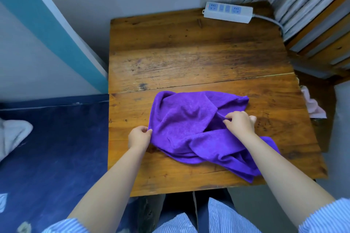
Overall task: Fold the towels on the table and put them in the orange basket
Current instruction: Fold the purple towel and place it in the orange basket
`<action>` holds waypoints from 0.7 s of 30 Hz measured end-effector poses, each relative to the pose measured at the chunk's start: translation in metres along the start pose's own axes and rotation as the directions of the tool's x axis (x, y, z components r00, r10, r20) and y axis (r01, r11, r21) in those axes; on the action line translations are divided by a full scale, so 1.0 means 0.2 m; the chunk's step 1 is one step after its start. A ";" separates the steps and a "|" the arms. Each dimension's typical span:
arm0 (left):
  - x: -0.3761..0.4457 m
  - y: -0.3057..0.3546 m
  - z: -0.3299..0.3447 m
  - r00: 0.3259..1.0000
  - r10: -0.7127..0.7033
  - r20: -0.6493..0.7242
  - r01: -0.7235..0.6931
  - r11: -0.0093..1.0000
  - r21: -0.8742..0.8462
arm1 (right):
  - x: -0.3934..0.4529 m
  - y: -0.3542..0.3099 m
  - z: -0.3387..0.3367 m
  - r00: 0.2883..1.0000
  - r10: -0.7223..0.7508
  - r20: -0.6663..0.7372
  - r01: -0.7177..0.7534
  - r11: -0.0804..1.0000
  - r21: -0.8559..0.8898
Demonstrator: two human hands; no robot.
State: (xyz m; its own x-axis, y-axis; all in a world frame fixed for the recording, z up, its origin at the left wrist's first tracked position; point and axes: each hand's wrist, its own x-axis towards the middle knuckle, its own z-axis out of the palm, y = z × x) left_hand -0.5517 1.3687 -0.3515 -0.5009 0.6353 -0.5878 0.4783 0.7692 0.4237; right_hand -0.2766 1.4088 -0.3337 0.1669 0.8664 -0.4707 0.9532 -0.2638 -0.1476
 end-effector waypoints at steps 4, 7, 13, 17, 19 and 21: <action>-0.01 0.06 -0.11 0.993 0.014 0.117 0.023 0.953 -0.303 | -0.09 0.05 -0.20 0.982 -0.037 0.187 -0.088 0.782 0.617; -0.03 0.16 -0.24 0.972 0.028 0.234 0.083 0.889 -0.451 | -0.14 0.07 -0.43 0.996 -0.024 0.089 -0.055 0.620 0.783; -0.06 0.54 -0.51 0.981 0.139 0.137 -0.013 0.748 -0.664 | -0.05 -0.06 -0.88 0.949 0.120 -0.290 0.173 0.570 0.803; -0.08 0.87 -0.67 0.975 0.221 0.000 -0.146 0.642 -0.752 | 0.08 -0.25 -1.13 0.897 0.155 -0.415 0.274 0.541 0.795; -0.09 1.02 -0.77 0.957 0.277 -0.089 -0.248 0.616 -0.748 | 0.14 -0.35 -1.25 0.877 0.154 -0.455 0.320 0.518 0.793; -0.11 1.17 -0.88 0.921 0.335 -0.200 -0.369 0.580 -0.726 | 0.18 -0.44 -1.38 0.845 0.171 -0.507 0.372 0.493 0.786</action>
State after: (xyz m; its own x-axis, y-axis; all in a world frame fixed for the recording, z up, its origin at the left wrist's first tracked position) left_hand -0.5563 1.5467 -0.1176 -0.4458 0.8561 -0.2614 -0.0619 0.2618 0.9631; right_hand -0.2847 1.5801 -0.0986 0.4317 0.9019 0.0179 0.3339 -0.1413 -0.9320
